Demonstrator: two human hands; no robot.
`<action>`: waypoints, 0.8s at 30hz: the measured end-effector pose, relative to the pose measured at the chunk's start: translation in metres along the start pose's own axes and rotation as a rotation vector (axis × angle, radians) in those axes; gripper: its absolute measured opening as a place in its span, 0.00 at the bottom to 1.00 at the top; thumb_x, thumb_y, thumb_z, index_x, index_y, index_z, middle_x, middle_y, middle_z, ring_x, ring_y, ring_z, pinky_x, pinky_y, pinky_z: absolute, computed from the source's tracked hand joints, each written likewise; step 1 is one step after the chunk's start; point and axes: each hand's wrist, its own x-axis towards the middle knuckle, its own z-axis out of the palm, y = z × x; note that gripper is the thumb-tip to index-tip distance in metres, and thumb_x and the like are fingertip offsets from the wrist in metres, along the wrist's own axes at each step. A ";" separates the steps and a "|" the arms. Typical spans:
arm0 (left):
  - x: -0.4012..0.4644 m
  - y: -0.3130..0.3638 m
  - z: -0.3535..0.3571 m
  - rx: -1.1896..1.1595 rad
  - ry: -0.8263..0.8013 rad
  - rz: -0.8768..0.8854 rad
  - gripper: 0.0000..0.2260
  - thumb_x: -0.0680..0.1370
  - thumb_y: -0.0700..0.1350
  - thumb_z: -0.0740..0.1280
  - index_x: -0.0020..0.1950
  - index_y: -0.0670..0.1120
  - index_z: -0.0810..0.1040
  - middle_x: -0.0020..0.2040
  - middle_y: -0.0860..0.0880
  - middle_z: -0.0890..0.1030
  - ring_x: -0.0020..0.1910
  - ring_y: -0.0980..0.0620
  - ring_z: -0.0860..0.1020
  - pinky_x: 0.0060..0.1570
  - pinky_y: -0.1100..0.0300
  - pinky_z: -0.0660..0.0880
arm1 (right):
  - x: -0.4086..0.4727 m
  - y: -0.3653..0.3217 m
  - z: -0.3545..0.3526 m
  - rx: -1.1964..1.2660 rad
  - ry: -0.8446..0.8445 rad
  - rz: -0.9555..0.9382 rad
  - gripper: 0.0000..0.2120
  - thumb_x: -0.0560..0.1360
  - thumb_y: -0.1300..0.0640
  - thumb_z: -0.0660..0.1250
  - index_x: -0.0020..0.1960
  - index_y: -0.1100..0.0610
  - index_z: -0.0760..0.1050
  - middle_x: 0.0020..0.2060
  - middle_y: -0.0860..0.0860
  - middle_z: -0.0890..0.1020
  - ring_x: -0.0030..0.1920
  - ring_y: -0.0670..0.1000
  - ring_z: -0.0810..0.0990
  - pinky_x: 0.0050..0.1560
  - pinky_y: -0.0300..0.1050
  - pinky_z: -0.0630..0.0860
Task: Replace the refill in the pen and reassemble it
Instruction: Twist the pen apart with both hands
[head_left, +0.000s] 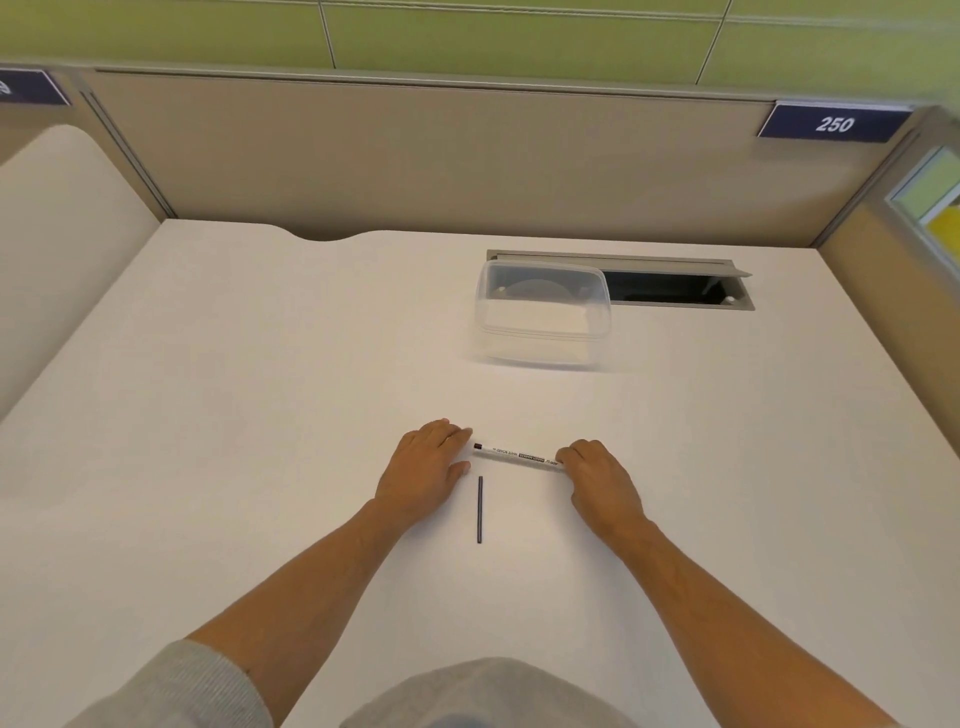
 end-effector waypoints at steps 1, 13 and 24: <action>0.000 0.001 -0.002 0.003 0.009 0.005 0.19 0.77 0.45 0.68 0.67 0.43 0.75 0.61 0.44 0.79 0.64 0.42 0.75 0.59 0.48 0.70 | 0.000 -0.001 -0.001 0.007 0.006 -0.011 0.20 0.66 0.76 0.58 0.52 0.62 0.76 0.46 0.57 0.79 0.48 0.59 0.74 0.43 0.51 0.73; 0.005 0.011 -0.017 0.013 0.128 0.096 0.03 0.78 0.39 0.67 0.47 0.43 0.81 0.43 0.47 0.82 0.43 0.42 0.78 0.41 0.52 0.69 | 0.000 -0.002 -0.009 0.064 0.082 -0.109 0.14 0.71 0.71 0.63 0.53 0.60 0.77 0.46 0.56 0.80 0.47 0.59 0.76 0.45 0.50 0.73; 0.003 0.018 -0.027 -0.085 0.149 0.153 0.04 0.78 0.38 0.65 0.47 0.44 0.79 0.44 0.49 0.81 0.43 0.44 0.76 0.41 0.53 0.68 | 0.005 -0.011 -0.012 0.147 -0.007 -0.118 0.11 0.81 0.53 0.54 0.51 0.54 0.74 0.41 0.52 0.79 0.41 0.56 0.75 0.39 0.45 0.62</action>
